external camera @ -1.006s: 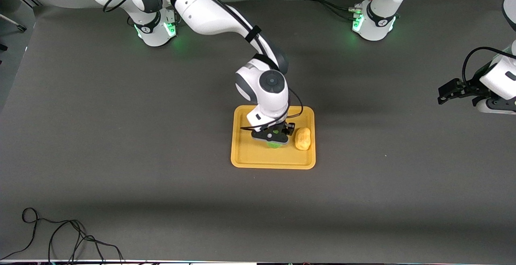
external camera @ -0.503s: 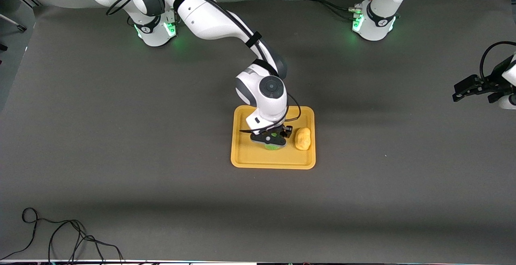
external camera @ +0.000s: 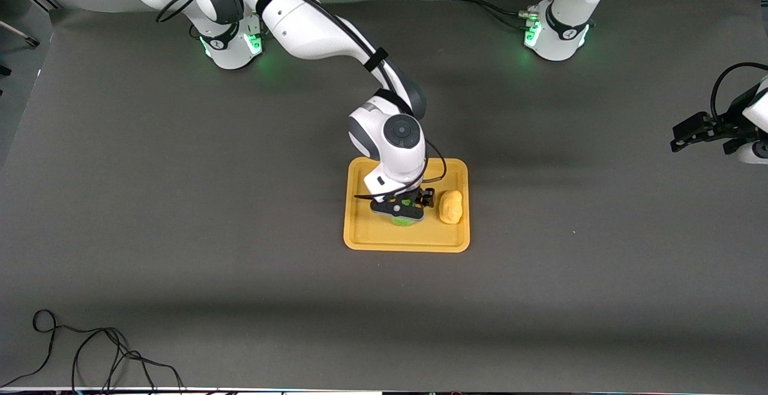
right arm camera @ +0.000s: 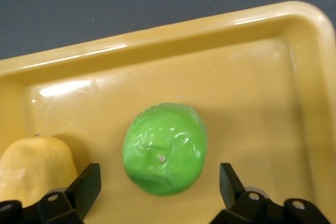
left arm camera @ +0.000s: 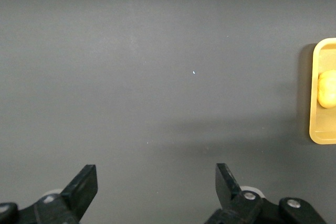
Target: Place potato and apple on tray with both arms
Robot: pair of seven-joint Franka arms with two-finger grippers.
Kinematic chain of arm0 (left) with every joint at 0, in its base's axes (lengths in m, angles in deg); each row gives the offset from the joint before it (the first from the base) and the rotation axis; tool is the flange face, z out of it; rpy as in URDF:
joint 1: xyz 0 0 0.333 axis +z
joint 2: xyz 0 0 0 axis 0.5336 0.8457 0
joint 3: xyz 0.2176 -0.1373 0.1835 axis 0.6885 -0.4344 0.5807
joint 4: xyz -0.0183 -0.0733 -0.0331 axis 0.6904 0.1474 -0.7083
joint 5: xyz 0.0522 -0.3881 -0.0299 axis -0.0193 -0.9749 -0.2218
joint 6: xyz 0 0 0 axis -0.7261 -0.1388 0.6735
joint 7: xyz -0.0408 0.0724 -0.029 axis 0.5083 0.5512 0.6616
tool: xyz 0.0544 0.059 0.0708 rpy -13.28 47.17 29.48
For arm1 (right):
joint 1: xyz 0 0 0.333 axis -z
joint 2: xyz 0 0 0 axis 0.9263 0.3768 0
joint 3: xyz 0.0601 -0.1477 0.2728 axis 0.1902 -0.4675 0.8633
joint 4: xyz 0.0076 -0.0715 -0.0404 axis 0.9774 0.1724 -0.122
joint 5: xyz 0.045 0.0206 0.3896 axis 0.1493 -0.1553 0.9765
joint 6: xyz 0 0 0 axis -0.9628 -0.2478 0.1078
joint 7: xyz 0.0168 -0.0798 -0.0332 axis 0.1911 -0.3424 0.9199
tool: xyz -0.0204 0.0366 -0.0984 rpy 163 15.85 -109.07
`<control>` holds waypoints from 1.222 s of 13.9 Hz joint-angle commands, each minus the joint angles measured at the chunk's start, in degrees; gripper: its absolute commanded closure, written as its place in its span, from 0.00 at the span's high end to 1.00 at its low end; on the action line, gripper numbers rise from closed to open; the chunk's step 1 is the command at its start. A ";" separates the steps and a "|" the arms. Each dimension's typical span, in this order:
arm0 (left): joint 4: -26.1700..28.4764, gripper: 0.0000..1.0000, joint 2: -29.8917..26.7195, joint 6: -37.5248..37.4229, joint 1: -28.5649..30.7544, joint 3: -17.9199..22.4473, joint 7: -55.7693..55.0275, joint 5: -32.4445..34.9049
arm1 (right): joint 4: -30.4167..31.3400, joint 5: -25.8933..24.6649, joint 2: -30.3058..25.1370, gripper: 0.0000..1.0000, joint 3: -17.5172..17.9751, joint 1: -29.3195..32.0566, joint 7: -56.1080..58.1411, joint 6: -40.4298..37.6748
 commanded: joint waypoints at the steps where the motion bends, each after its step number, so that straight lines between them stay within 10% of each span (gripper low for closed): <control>1: -0.06 1.00 1.54 2.40 -0.50 -0.03 0.88 -0.43 | 0.59 0.95 -9.45 1.00 -0.37 -0.12 -0.65 -8.87; 12: -0.32 1.00 1.28 1.98 -1.91 -0.29 -1.22 0.01 | 4.08 -0.71 -33.19 1.00 -15.31 1.27 18.66 -39.31; 17: -5.85 1.00 0.93 -6.03 -1.91 -1.44 -2.37 0.36 | 18.58 -5.89 -47.34 1.00 -5.51 18.98 27.98 -37.39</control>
